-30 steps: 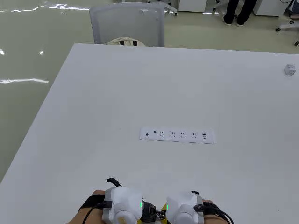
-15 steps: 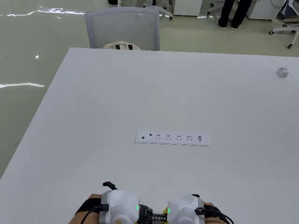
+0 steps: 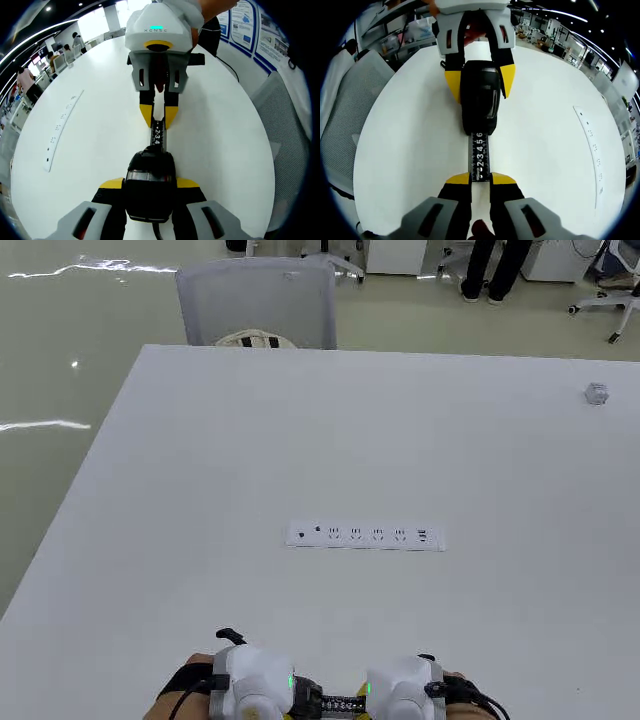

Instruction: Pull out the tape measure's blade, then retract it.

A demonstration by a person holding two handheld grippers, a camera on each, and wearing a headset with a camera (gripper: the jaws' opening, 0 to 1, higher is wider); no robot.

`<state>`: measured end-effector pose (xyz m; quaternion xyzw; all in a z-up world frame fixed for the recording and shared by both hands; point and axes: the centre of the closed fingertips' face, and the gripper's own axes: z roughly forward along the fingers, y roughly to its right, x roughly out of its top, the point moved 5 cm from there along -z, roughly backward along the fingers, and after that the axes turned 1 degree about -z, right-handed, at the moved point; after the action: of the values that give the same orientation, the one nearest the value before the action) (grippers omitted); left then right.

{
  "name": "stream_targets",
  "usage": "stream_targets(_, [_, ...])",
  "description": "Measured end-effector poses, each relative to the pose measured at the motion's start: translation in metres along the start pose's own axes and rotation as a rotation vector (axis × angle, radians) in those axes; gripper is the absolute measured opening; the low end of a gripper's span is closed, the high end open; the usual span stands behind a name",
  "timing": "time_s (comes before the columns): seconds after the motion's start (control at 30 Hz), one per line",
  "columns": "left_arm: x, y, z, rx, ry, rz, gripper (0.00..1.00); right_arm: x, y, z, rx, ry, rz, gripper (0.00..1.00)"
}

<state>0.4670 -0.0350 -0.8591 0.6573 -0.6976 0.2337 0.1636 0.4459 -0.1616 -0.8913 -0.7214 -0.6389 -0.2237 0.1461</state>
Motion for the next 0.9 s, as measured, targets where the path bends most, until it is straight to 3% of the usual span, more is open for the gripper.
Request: stream_targets(0.9, [-0.001, -0.001, 0.001, -0.008, -0.012, 0.007, 0.32, -0.032, -0.002, -0.019, -0.004, -0.027, 0.02, 0.11])
